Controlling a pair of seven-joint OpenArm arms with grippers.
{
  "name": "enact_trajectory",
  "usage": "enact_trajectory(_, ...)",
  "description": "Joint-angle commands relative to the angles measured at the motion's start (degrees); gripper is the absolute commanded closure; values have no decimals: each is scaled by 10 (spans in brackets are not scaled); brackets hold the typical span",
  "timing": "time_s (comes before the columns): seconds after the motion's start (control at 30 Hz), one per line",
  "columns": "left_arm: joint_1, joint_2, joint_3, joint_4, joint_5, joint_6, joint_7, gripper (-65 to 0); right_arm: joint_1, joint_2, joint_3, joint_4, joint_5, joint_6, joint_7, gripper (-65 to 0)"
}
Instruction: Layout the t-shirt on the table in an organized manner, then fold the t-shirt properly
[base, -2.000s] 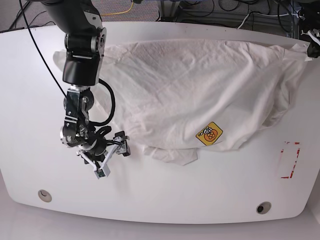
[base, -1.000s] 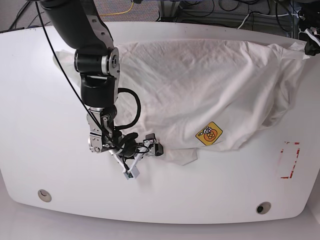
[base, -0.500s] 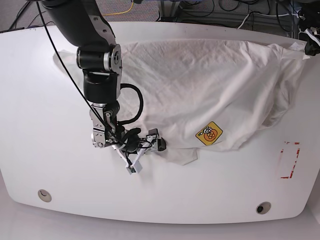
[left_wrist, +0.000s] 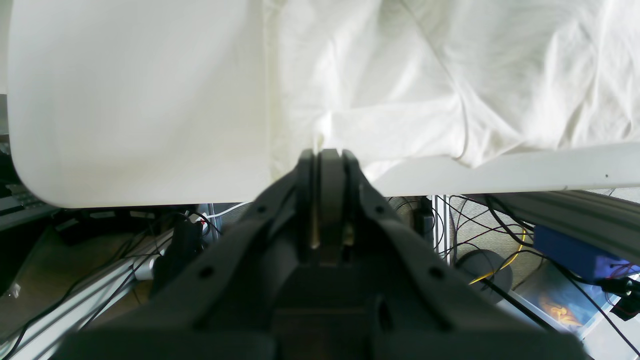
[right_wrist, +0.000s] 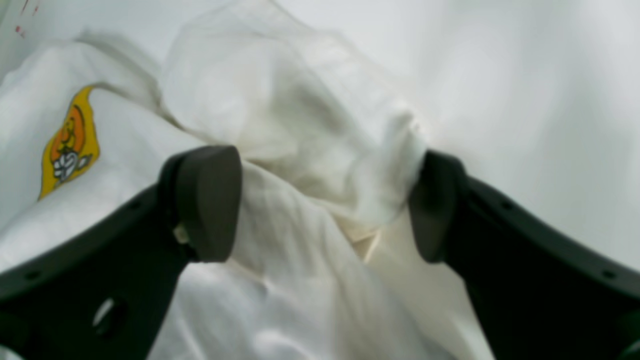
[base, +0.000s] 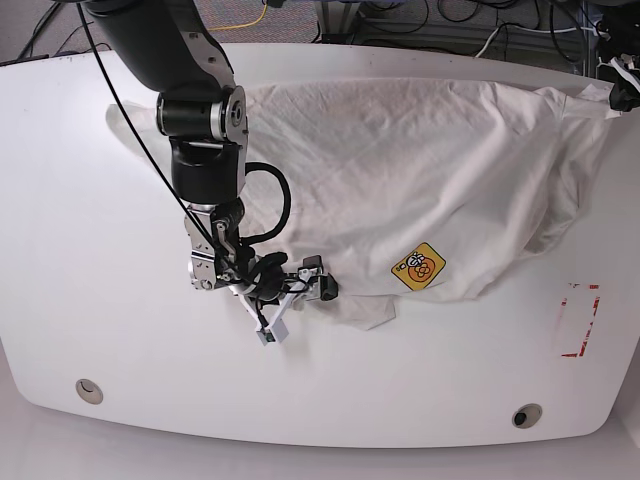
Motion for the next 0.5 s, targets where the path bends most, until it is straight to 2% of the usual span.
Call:
enact_trajectory(0.0, 3, -12, -5, 9, -5, -1, -8, -3, 33, 0, 2, 5, 7, 0, 11, -488)
enact_trajectory(0.1, 3, -12, -5, 9, -5, -1, -8, -3, 36, 0, 3, 5, 7, 0, 20, -487)
enact_trajectory(0.2, 3, -12, -5, 9, -5, -1, -8, -3, 37, 0, 3, 5, 7, 0, 23, -444)
enact_trajectory(0.33, 3, -12, -5, 9, -5, -1, -8, -3, 37, 0, 3, 5, 7, 2, 26, -320)
enact_trajectory(0.47, 3, -12, -5, 9, -5, -1, -8, -1, 37, 0, 2, 4, 7, 3, 31, -257)
